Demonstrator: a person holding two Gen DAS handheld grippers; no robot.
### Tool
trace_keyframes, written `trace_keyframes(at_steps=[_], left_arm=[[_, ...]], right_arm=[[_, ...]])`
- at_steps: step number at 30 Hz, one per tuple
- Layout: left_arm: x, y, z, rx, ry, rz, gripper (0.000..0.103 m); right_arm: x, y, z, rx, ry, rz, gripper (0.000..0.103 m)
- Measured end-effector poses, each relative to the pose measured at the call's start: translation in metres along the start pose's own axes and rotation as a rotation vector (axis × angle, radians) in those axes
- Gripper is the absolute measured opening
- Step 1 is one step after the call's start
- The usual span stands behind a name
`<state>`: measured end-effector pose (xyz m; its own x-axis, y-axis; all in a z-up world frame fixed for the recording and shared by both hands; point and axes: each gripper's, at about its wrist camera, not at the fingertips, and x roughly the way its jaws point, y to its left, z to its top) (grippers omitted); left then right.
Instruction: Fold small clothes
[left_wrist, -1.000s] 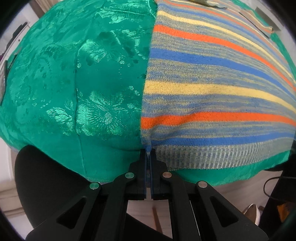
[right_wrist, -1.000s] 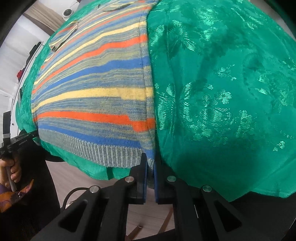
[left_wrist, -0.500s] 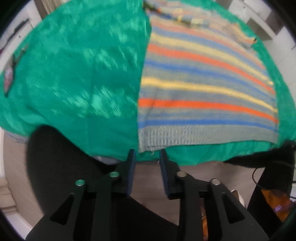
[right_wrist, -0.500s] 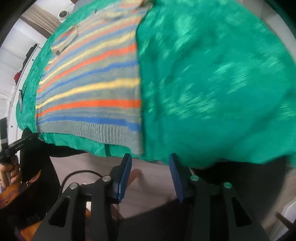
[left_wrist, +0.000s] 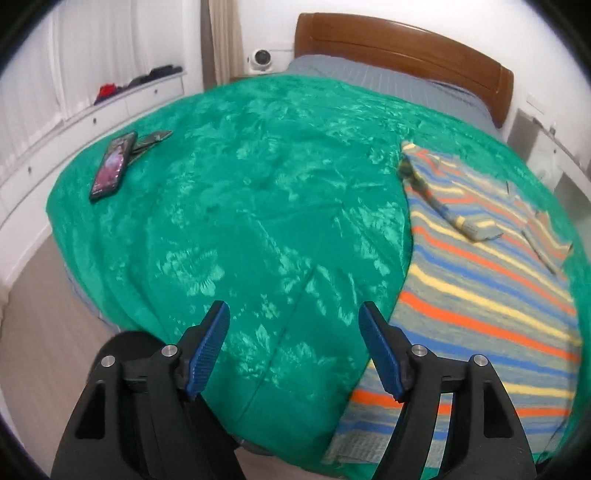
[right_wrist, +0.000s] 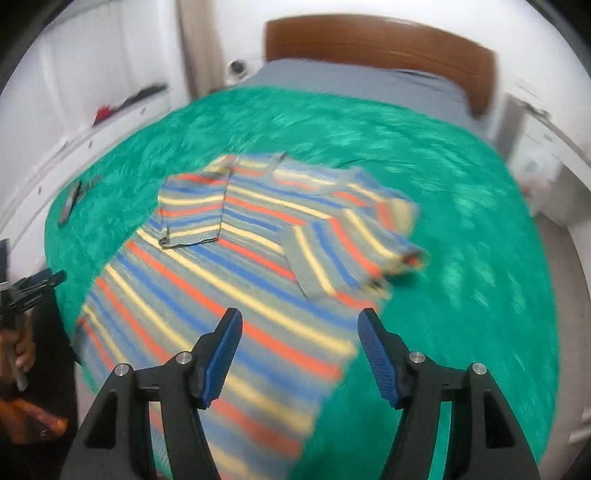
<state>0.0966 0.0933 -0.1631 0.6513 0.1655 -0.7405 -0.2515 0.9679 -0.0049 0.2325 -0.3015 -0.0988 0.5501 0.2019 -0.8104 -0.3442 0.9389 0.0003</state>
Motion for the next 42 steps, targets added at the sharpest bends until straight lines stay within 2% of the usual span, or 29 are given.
trace_keyframes(at_steps=[2,5,7,8,9,13,16,18,22,29,34,42], left_arm=[[0.000,-0.003,-0.009,0.039,0.000,0.034,0.075],[0.003,-0.003,-0.005,0.026,0.007,0.014,0.075],[0.006,-0.005,-0.004,0.033,0.001,0.035,0.075],[0.008,-0.005,-0.006,0.035,0.007,0.040,0.075],[0.010,-0.005,-0.006,0.036,0.019,0.041,0.075],[0.014,0.000,-0.007,0.014,0.031,0.044,0.075],[0.017,0.002,-0.008,-0.004,0.045,0.044,0.075],[0.018,0.003,-0.009,-0.009,0.051,0.047,0.075],[0.019,-0.001,-0.011,0.006,0.058,0.054,0.075],[0.014,-0.009,-0.015,0.055,0.041,0.085,0.075],[0.016,-0.011,-0.015,0.068,0.050,0.095,0.075],[0.017,-0.009,-0.015,0.066,0.060,0.097,0.075]], right_arm=[[0.035,0.007,0.011,-0.024,0.031,-0.001,0.064],[0.086,0.011,0.015,-0.078,0.095,-0.068,0.059],[0.110,0.004,0.009,-0.074,0.143,-0.101,0.041],[0.111,-0.003,0.008,-0.045,0.136,-0.106,0.032],[0.108,-0.012,0.009,-0.014,0.124,-0.130,0.005],[0.055,-0.080,0.010,0.213,0.008,-0.181,0.005],[0.005,-0.155,-0.011,0.407,-0.056,-0.261,0.005],[-0.023,-0.203,-0.037,0.527,-0.067,-0.316,0.005],[-0.049,-0.251,-0.079,0.665,-0.043,-0.346,0.005],[-0.045,-0.268,-0.136,0.912,-0.036,-0.265,0.005],[-0.031,-0.271,-0.178,1.012,-0.011,-0.244,0.004],[-0.036,-0.275,-0.188,1.068,-0.046,-0.191,0.005]])
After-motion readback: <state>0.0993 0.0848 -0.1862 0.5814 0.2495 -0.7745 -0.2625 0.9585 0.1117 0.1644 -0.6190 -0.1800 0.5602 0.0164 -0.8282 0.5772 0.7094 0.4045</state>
